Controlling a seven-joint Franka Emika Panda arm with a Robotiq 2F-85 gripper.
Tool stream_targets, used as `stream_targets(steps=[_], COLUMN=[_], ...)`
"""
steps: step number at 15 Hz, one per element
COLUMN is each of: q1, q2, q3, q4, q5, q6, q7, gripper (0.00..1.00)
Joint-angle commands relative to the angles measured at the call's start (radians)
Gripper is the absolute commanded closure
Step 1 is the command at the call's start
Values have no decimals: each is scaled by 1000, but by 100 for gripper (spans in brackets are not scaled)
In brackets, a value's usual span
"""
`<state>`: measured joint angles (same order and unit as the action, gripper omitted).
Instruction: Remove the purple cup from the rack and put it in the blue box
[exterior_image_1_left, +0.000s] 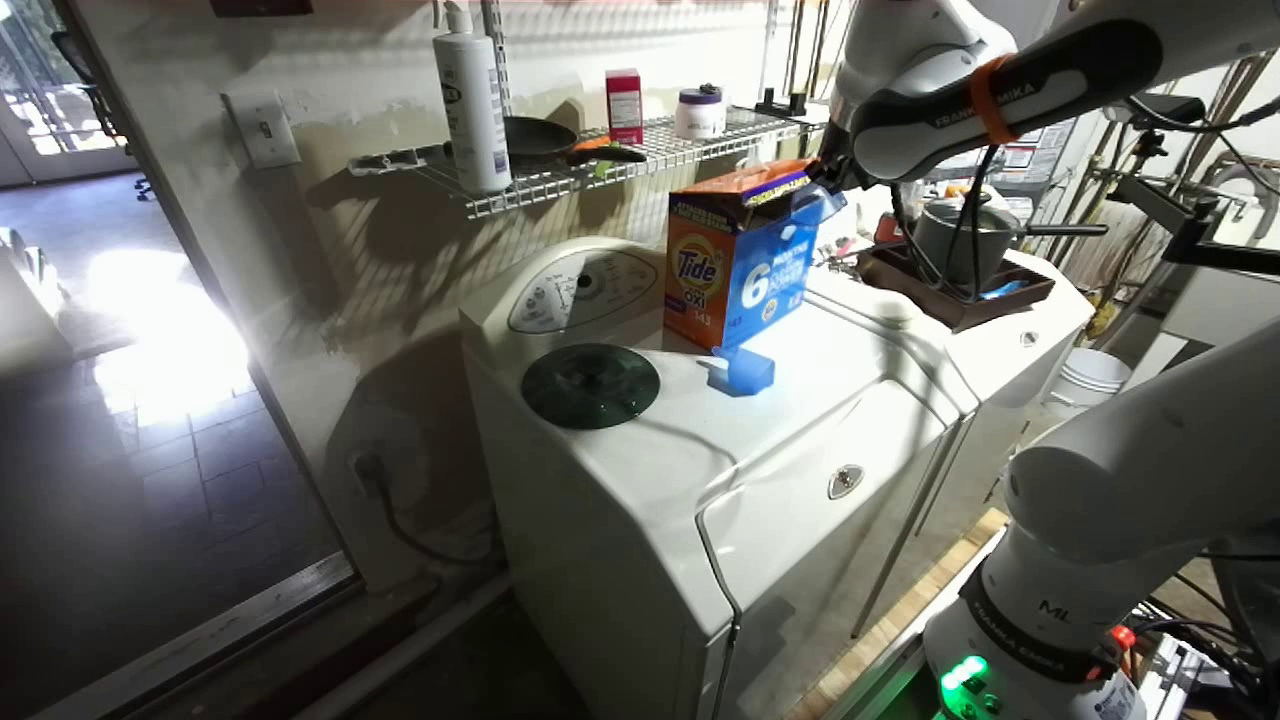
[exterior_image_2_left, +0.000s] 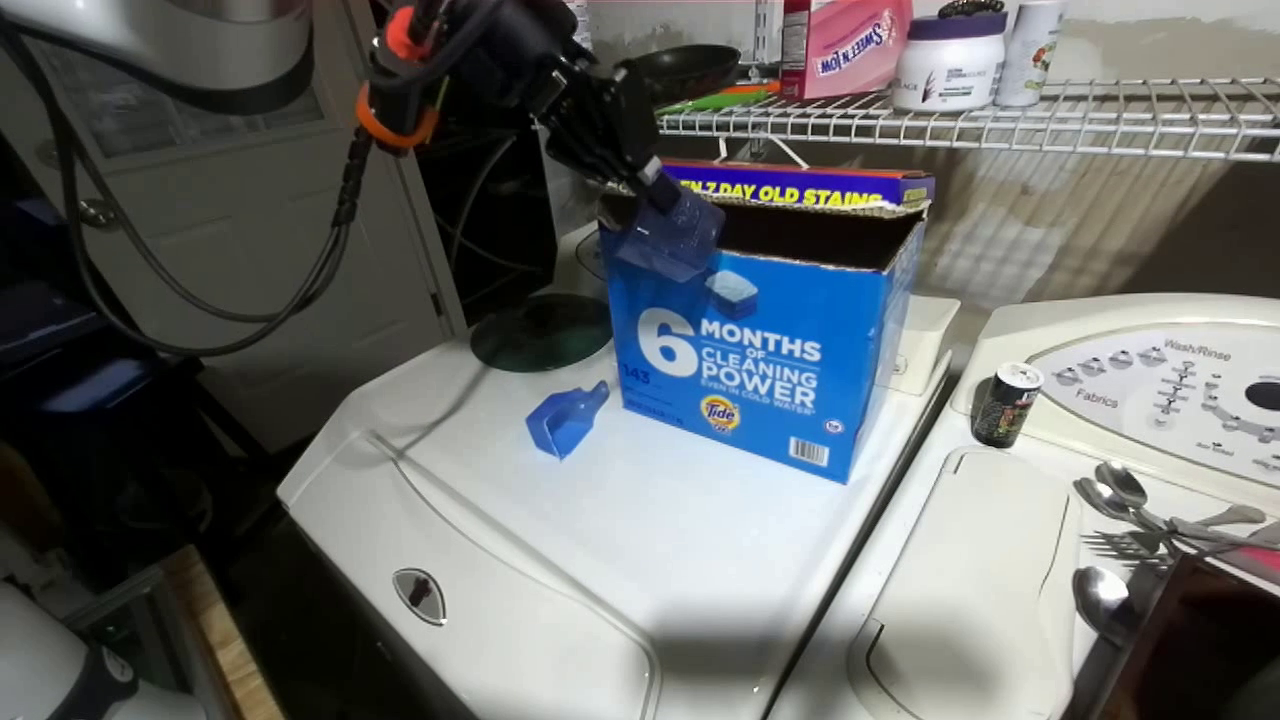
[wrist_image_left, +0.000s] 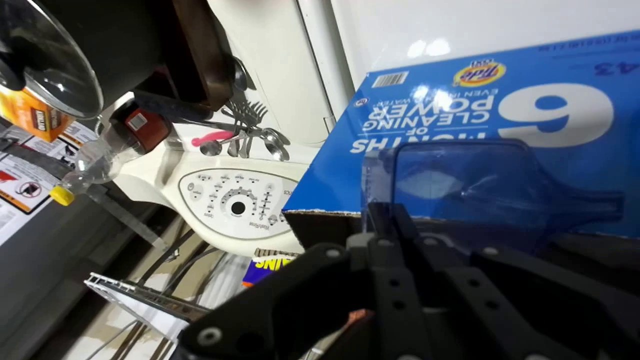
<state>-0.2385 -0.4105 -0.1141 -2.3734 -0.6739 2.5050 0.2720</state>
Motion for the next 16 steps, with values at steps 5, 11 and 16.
stream_targets(steps=[5,11,16], q1=[-138,-245,-328], q2=[50,121,210], q3=[66,114,161], q4=[-9,28,99], q5=[-73,-208,-331], q6=[255,440,560], q7=[274,497,645], gripper=[99,99,99])
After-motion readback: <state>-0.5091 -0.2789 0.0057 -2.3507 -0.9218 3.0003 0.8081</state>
